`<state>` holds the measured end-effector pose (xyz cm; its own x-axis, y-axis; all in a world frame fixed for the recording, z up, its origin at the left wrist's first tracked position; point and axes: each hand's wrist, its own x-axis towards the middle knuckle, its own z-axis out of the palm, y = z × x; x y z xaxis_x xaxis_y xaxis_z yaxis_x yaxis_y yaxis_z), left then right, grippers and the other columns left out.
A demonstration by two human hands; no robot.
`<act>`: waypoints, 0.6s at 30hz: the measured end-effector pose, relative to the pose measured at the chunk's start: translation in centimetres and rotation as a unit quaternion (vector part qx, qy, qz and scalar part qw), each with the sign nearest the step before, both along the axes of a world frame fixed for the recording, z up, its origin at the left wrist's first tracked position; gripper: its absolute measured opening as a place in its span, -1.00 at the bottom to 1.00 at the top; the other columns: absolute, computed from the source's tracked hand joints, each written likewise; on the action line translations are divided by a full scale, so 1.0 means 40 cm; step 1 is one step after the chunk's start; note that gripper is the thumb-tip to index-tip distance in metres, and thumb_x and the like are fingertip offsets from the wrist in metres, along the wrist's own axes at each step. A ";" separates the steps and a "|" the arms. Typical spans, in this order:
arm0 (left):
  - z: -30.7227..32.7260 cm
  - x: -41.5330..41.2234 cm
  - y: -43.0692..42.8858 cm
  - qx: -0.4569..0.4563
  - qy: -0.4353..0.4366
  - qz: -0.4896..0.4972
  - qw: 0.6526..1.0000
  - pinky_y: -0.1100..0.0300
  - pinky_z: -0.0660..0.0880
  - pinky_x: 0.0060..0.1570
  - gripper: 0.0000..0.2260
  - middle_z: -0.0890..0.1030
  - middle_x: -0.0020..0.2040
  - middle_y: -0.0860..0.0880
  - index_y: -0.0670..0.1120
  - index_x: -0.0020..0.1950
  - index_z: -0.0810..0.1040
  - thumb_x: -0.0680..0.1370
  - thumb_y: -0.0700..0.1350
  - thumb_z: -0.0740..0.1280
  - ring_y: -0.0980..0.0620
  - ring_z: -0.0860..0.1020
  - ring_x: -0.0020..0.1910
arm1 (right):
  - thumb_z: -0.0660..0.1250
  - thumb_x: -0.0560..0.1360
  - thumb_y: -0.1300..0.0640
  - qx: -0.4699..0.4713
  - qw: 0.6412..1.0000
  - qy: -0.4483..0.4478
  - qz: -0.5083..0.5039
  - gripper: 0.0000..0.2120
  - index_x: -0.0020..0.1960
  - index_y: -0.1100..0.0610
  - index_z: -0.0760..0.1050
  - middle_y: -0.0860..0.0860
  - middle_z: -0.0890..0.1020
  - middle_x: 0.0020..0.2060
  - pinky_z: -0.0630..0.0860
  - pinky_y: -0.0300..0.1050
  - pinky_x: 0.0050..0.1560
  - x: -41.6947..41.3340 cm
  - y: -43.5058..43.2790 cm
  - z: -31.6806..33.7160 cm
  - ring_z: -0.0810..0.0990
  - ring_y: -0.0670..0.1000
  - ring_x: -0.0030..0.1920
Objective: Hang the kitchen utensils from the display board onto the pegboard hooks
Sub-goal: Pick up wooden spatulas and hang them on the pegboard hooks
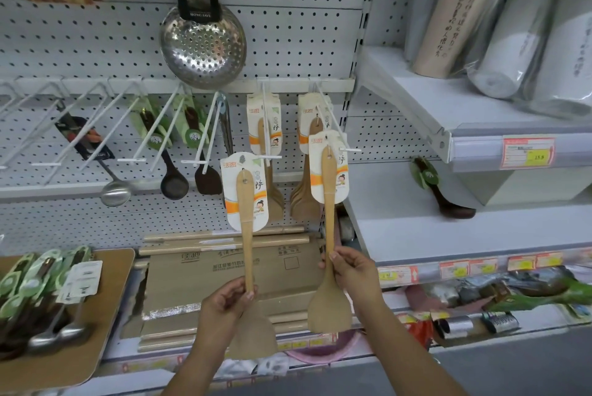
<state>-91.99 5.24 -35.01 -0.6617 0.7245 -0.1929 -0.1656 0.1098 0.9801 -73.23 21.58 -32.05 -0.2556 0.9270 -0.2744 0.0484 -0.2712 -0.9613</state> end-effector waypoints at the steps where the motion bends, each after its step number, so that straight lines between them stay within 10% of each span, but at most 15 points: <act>1: -0.002 -0.004 -0.003 -0.001 -0.001 0.003 1.000 0.41 0.56 -0.15 -0.75 0.73 -0.17 -0.05 -0.18 0.04 0.64 0.47 -0.46 0.37 0.16 0.66 -0.20 | 0.36 0.56 0.30 -0.002 1.000 -0.003 -0.001 -0.85 -0.07 0.13 0.67 0.19 0.73 -0.17 0.56 0.22 0.14 -0.018 0.015 0.008 0.67 0.32 0.02; 18: -0.068 -0.057 -0.062 -0.055 -0.002 0.016 0.998 0.19 0.57 -0.03 -0.78 0.73 -0.11 -0.12 -0.14 0.02 0.68 0.46 -0.40 0.43 -0.10 0.67 -0.06 | 0.43 0.53 0.09 -0.031 0.988 -0.150 0.026 -0.92 0.00 0.00 0.68 0.02 0.73 -0.06 0.65 0.10 0.10 -0.207 0.344 -0.072 0.69 0.05 -0.05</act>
<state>-94.28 2.77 -37.74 -0.6830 0.6776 -0.2725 -0.1746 0.2107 0.9618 -81.50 35.35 -34.93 -0.2017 0.8940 -0.4000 0.3432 -0.3180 -0.8838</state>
